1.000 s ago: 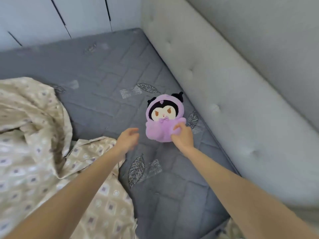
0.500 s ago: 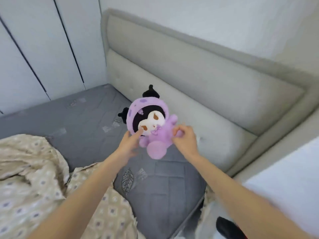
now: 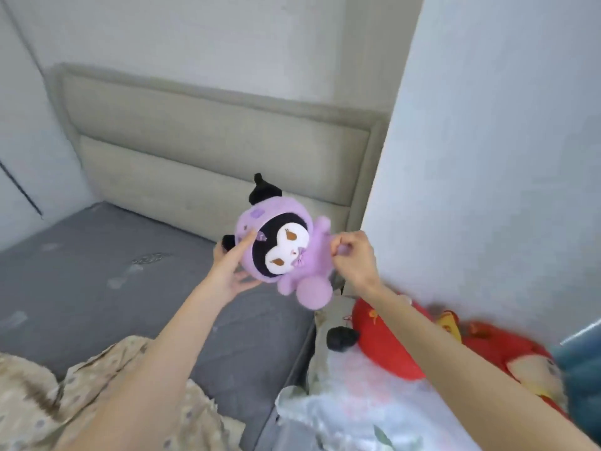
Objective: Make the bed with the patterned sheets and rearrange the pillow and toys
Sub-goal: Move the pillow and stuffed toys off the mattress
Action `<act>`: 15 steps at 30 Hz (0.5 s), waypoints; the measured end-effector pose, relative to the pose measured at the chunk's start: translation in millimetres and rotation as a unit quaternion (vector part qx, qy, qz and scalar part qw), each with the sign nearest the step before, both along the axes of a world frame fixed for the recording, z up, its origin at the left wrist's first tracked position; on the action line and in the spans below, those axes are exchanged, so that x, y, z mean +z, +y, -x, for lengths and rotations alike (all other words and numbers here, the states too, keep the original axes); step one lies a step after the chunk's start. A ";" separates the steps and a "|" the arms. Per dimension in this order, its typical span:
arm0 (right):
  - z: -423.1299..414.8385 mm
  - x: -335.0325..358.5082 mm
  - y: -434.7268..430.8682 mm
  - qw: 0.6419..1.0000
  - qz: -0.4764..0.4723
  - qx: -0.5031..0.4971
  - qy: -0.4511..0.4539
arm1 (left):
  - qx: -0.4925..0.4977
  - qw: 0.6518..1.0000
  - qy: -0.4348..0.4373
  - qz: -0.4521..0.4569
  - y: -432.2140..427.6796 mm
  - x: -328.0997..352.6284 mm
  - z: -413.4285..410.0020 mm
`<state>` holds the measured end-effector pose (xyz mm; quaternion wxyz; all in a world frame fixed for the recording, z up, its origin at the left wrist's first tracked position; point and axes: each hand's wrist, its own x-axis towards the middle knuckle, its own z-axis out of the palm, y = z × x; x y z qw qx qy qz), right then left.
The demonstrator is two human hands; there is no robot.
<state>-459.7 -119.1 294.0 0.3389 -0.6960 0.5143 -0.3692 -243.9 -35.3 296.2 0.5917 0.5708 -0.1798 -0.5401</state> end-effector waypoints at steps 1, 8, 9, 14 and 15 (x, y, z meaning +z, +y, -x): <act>18.5 -1.0 0.4 1.000 0.003 -0.016 -0.002 | -0.015 1.000 -0.004 -0.004 -5.4 -1.8 15.3; 168.6 -14.0 -4.9 0.991 0.012 -0.135 0.009 | -0.237 0.963 -0.120 -0.048 -49.3 -12.5 150.3; 189.8 -17.7 -9.4 0.988 0.009 -0.153 0.022 | -0.251 0.957 -0.139 -0.053 -57.9 -16.7 171.8; 289.4 -43.7 -42.5 0.977 -0.045 -0.173 0.120 | -0.276 0.937 -0.188 -0.101 -95.9 -43.7 272.1; 305.4 -49.8 -48.4 0.975 -0.058 -0.172 0.131 | -0.281 0.933 -0.198 -0.109 -101.8 -49.9 288.0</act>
